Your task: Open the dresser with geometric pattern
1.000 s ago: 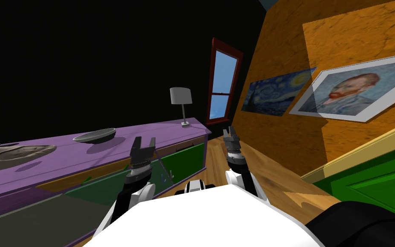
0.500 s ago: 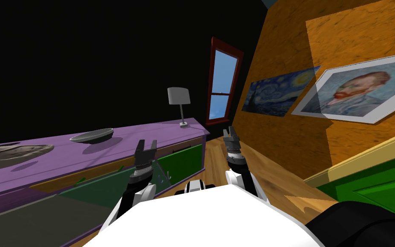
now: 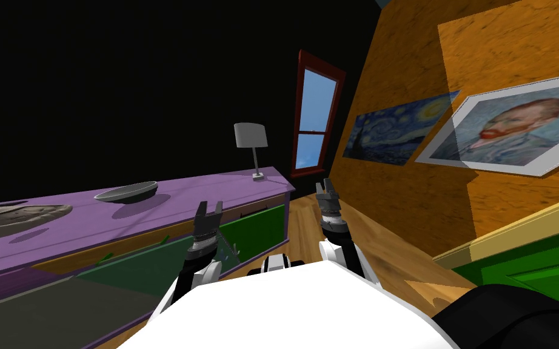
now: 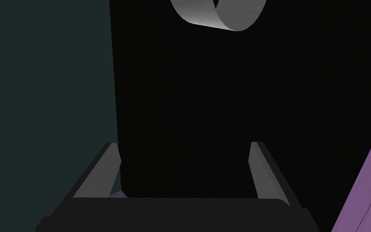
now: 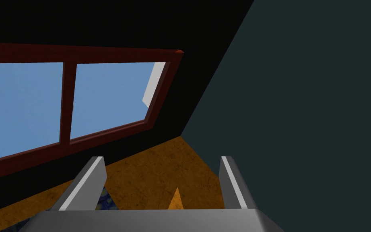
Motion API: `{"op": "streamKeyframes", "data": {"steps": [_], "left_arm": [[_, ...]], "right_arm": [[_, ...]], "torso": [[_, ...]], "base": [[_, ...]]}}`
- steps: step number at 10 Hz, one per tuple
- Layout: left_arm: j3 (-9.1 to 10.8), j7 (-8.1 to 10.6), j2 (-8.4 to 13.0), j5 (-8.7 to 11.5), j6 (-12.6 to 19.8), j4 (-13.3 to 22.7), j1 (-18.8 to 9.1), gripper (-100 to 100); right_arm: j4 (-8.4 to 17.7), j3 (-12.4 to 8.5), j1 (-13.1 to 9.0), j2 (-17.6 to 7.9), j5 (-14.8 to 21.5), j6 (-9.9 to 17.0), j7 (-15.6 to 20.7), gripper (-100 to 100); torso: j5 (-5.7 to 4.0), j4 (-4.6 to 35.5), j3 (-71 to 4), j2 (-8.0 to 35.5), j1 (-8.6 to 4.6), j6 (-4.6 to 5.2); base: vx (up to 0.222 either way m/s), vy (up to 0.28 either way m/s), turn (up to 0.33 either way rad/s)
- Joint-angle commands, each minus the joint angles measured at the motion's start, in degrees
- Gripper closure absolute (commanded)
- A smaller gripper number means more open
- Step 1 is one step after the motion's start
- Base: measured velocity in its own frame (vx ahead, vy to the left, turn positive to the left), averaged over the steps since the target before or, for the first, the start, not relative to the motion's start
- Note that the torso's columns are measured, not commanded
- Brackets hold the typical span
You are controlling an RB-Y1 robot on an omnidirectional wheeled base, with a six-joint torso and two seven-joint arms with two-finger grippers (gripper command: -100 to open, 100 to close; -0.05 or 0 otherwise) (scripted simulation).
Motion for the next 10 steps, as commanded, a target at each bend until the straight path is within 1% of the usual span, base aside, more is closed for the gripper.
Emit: {"op": "streamKeyframes", "data": {"steps": [1,2,4,5,6,7,9,10], "left_arm": [[0.30,0.20,-0.09,0.02,-3.33,4.60,-1.09,-100],[0.30,0.20,-0.09,0.02,-3.33,5.58,-1.09,-100],[0.67,0.43,-0.15,0.10,-5.99,9.23,-2.07,-100],[0.67,0.43,-0.15,0.10,-5.99,10.29,-2.07,-100],[0.85,0.55,-0.20,0.14,-7.33,12.16,-2.57,-100],[0.85,0.55,-0.20,0.14,-7.33,12.68,-2.57,-100],[1.22,0.78,-0.31,0.22,-9.99,16.75,-3.58,-100],[1.22,0.78,-0.31,0.22,-9.99,17.50,-3.58,-100]], "right_arm": [[0.00,0.00,0.00,0.00,0.00,0.00,0.00,0],[0.00,0.00,0.00,0.01,0.00,0.00,0.00,0],[0.00,0.00,0.00,0.00,0.00,0.00,0.00,0],[0.00,0.00,0.00,0.00,0.00,0.00,0.00,0],[0.00,0.00,0.00,0.00,0.00,0.00,0.00,0],[0.00,0.00,0.00,0.00,0.00,0.00,0.00,0],[0.00,0.00,0.00,0.00,0.00,0.00,0.00,0],[0.00,0.00,0.00,0.00,0.00,0.00,0.00,0]], "torso": [[-0.02,0.00,-0.01,-0.01,-0.08,0.00],[-0.04,0.00,0.00,0.00,-0.15,0.00],[0.01,0.00,-0.01,-0.01,0.03,0.00],[0.01,-0.01,-0.02,-0.03,0.03,0.00],[0.01,-0.01,-0.02,-0.03,0.06,0.00],[0.00,-0.01,-0.02,-0.03,0.00,0.00],[-0.01,-0.01,0.00,-0.01,-0.05,0.01],[0.07,-0.15,-0.06,-0.15,-0.05,0.06]], "base": [[0.013,-0.095,0.035],[0.012,-0.073,0.011],[0.015,-0.064,0.030],[0.020,-0.046,0.010],[0.020,-0.052,0.012],[0.013,-0.049,0.015],[0.021,-0.064,0.035],[0.009,-0.059,0.021]]}}
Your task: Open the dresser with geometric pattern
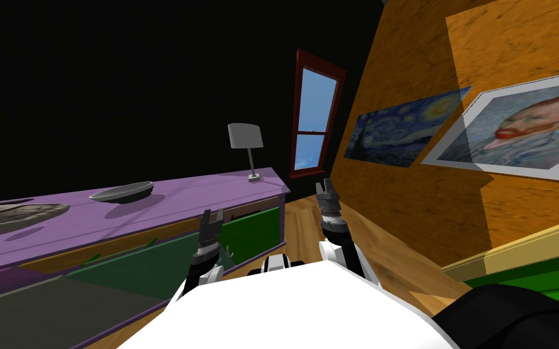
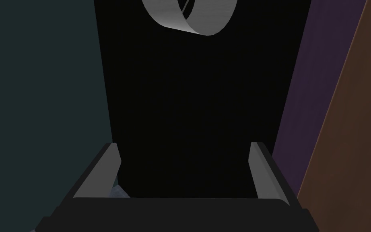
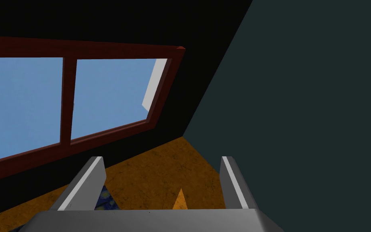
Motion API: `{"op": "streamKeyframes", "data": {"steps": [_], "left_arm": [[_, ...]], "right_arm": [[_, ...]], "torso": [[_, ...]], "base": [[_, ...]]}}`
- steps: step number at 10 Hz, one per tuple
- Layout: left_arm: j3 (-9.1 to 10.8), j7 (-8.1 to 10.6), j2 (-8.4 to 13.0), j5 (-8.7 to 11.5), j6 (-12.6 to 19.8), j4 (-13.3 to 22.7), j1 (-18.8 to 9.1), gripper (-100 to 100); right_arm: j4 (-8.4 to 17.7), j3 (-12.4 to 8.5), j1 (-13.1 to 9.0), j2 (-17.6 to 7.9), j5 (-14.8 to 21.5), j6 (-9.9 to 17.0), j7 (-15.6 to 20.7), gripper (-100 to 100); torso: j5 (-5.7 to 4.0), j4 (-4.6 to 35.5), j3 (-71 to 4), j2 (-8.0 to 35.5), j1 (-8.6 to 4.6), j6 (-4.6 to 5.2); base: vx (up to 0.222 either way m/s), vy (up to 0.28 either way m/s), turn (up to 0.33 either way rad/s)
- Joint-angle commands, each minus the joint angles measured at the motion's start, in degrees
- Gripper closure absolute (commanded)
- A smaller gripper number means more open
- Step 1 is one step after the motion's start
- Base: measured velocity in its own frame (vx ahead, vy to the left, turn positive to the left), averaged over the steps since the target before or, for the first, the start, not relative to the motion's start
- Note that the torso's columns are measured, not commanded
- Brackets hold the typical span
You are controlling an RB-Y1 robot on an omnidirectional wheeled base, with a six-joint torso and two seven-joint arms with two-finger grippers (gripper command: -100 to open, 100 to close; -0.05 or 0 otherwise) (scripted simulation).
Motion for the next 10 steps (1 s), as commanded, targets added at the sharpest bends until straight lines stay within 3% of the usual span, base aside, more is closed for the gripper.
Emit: {"op": "streamKeyframes", "data": {"steps": [1,7,10], "left_arm": [[0.15,0.18,-0.19,0.01,-1.93,3.82,-0.56,-100],[0.68,0.52,-0.47,0.12,-5.67,11.31,-2.04,-100],[1.17,0.82,-0.97,0.21,-9.09,17.29,-3.42,-100]], "right_arm": [[0.00,0.00,0.00,0.00,0.00,0.00,0.00,0],[0.00,0.00,0.00,0.00,0.00,0.00,0.00,0],[0.00,0.00,0.01,0.00,0.00,0.00,0.00,0]], "torso": [[0.04,-0.04,-0.04,-0.06,0.08,0.04],[0.28,-0.39,-0.22,-0.46,0.14,0.22],[0.05,-0.10,-0.15,-0.25,-0.02,0.12]], "base": [[0.007,-0.046,0.027],[0.013,-0.050,0.020],[0.012,-0.071,0.032]]}}
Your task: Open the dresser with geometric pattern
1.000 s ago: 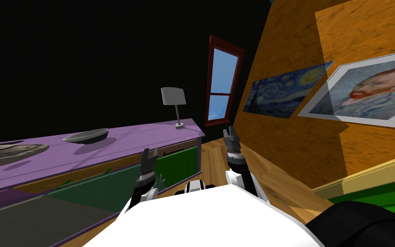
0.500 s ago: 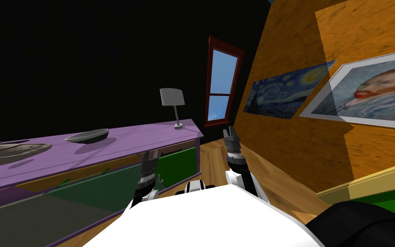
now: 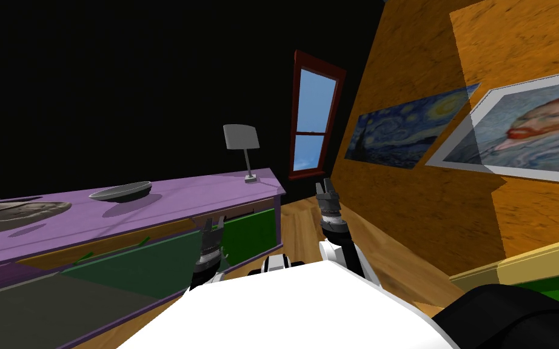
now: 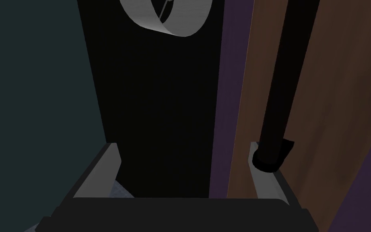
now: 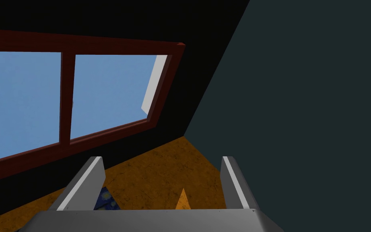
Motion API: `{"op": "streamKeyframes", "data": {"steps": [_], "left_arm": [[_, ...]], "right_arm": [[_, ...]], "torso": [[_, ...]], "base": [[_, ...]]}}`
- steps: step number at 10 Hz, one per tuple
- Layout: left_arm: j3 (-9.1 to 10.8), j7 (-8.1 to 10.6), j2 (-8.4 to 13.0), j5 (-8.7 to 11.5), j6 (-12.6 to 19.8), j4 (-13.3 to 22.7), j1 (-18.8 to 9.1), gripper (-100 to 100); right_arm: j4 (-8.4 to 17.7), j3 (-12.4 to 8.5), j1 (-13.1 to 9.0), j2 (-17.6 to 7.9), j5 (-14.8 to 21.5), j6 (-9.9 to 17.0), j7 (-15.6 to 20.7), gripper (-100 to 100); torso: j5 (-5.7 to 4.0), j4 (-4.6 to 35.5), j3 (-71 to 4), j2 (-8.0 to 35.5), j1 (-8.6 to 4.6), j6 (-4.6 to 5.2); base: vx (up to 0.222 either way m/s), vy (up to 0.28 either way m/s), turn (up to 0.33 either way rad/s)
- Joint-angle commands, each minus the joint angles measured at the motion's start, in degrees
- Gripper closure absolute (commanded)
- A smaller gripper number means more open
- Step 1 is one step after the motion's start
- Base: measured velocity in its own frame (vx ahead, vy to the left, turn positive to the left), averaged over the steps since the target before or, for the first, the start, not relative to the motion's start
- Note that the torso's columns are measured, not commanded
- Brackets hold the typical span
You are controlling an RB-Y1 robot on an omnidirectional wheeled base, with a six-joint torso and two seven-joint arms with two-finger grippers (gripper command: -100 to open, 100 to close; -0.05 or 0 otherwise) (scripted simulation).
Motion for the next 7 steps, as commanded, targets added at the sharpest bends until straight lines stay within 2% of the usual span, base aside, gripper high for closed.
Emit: {"op": "streamKeyframes", "data": {"steps": [1,5,6,7], "left_arm": [[0.15,0.24,-0.23,0.06,-1.02,3.48,-0.67,-100],[0.58,0.51,-0.95,0.14,-4.02,9.25,-1.87,-100],[0.71,0.59,-1.25,0.17,-4.91,10.93,-2.23,-100],[0.71,0.59,-1.25,0.17,-4.91,10.93,-2.23,-100]], "right_arm": [[0.00,0.00,0.00,0.00,0.00,0.00,0.00,0],[0.00,0.00,-0.01,0.00,0.00,0.00,0.00,0],[0.00,0.00,-0.01,0.00,0.00,0.00,0.00,0],[0.00,0.00,0.00,0.00,0.00,0.00,0.00,0]], "torso": [[0.01,-0.03,0.03,0.00,-0.12,0.11],[0.07,-0.13,-0.03,-0.10,-0.26,0.31],[-0.08,0.05,0.01,0.04,-0.20,0.04],[-0.14,0.17,0.11,0.23,-0.08,-0.12]], "base": [[0.023,-0.043,0.025],[0.009,-0.045,0.004],[0.020,-0.071,0.007],[0.018,-0.050,0.019]]}}
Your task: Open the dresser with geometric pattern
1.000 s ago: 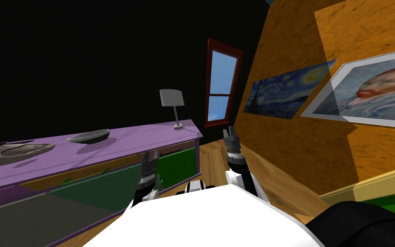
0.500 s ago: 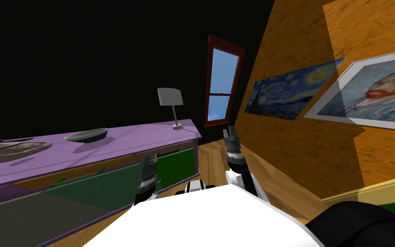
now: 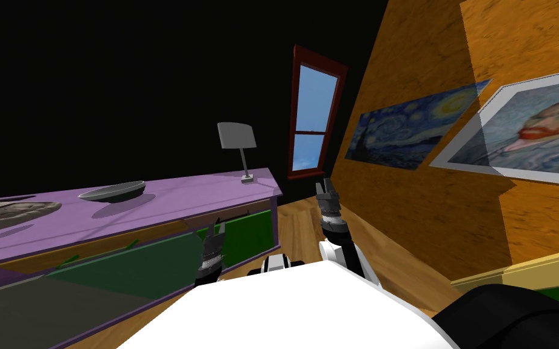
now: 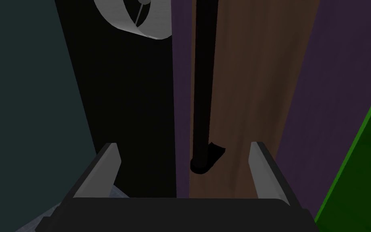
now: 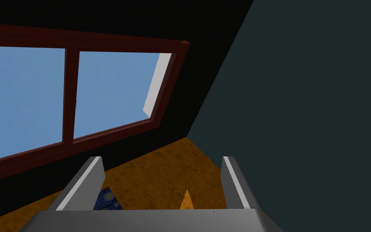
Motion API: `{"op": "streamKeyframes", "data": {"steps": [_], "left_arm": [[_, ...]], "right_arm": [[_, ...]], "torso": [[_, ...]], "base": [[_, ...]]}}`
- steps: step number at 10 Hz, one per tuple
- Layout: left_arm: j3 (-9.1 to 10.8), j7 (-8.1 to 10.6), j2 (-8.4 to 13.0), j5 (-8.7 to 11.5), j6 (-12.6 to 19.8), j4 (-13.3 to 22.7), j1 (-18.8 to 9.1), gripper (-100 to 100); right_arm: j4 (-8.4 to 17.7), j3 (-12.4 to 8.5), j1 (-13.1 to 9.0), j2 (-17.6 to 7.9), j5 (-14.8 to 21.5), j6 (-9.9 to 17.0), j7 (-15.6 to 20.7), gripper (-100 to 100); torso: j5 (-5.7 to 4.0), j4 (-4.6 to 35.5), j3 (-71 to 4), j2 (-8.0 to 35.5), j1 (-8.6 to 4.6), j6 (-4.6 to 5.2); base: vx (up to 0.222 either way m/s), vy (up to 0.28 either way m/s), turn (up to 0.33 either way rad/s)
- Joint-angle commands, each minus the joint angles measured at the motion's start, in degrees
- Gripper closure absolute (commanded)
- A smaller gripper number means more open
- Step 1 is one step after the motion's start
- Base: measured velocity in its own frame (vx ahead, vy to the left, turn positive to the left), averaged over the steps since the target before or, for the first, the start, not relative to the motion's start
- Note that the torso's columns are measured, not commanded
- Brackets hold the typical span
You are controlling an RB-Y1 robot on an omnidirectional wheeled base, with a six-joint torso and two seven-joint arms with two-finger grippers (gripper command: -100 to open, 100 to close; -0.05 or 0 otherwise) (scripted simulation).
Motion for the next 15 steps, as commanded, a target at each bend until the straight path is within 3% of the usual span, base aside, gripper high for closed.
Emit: {"op": "streamKeyframes", "data": {"steps": [1,5,6,11,12,13,15], "left_arm": [[0.23,0.30,-0.37,0.09,-1.50,3.16,-0.84,-100],[0.63,0.55,-2.57,0.17,-4.32,8.36,-1.93,-100],[0.54,0.54,-2.06,0.14,-3.89,7.47,-1.61,-100],[1.47,0.54,-0.94,0.60,2.68,4.71,-5.53,-100],[1.39,0.58,-1.05,0.56,1.33,5.82,-5.37,-100],[1.00,0.55,-1.55,0.37,-0.68,6.15,-3.57,100],[0.82,0.55,-1.79,0.28,-2.02,6.73,-2.79,100]], "right_arm": [[0.00,0.00,0.00,0.00,0.00,0.00,0.00,0],[0.00,0.00,0.00,0.00,0.00,0.00,0.00,0],[0.00,0.00,0.00,0.00,0.00,0.00,0.00,0],[0.00,-0.01,-0.01,-0.01,0.00,0.00,0.00,0],[0.00,-0.01,-0.01,-0.01,0.00,0.00,0.00,0],[0.00,-0.01,-0.01,-0.01,0.00,0.00,0.00,0],[0.00,-0.01,0.00,-0.01,0.00,0.00,0.00,0]], "torso": [[0.03,0.06,0.09,0.15,0.17,-0.02],[0.01,0.07,0.09,0.15,0.13,-0.05],[0.01,0.06,0.07,0.11,0.11,-0.05],[0.01,0.08,0.10,0.17,0.13,-0.05],[0.00,0.07,0.08,0.14,0.11,-0.05],[0.01,0.06,0.06,0.11,0.13,-0.06],[-0.11,0.27,0.17,0.31,0.08,-0.11]], "base": [[0.014,-0.041,0.020],[0.011,-0.046,0.016],[0.010,-0.023,0.006],[-0.020,-0.012,0.020],[-0.009,-0.008,0.003],[0.015,0.006,-0.047],[0.026,0.013,-0.014]]}}
